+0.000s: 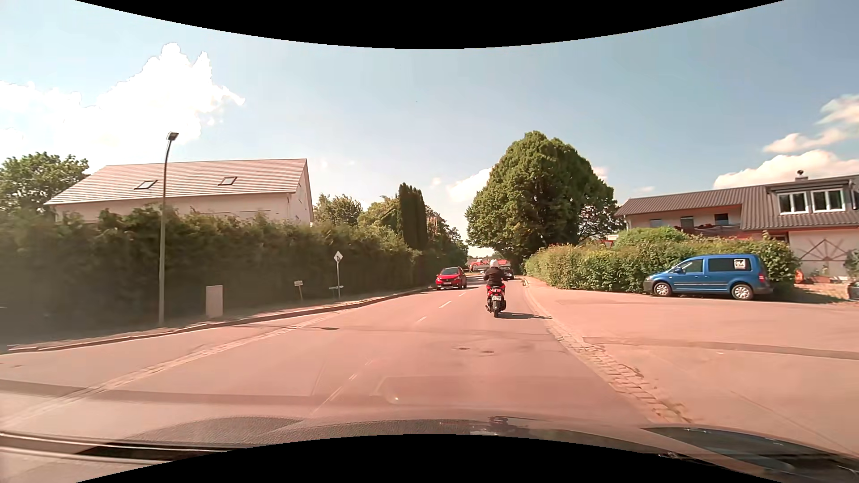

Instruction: Follow the waypoints while adhering to traffic rules and regulations

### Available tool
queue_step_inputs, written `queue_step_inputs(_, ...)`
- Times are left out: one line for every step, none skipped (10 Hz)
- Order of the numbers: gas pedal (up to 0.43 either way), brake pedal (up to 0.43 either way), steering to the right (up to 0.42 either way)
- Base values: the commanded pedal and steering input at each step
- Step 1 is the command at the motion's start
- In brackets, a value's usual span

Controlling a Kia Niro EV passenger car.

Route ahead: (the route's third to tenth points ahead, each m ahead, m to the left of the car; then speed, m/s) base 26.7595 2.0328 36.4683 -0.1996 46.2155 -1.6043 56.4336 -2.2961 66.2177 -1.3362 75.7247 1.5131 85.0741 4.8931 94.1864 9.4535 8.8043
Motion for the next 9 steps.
queue_step_inputs(0.22,0.006,0.067)
queue_step_inputs(0.22,0.006,0.066)
queue_step_inputs(0.22,0.006,0.066)
queue_step_inputs(0.228,0.006,0.061)
queue_step_inputs(0.228,0.006,0.05)
queue_step_inputs(0.228,0.006,0.038)
queue_step_inputs(0.228,0.006,0.029)
queue_step_inputs(0.228,0.006,0.021)
queue_step_inputs(0.24,0.006,0.016)
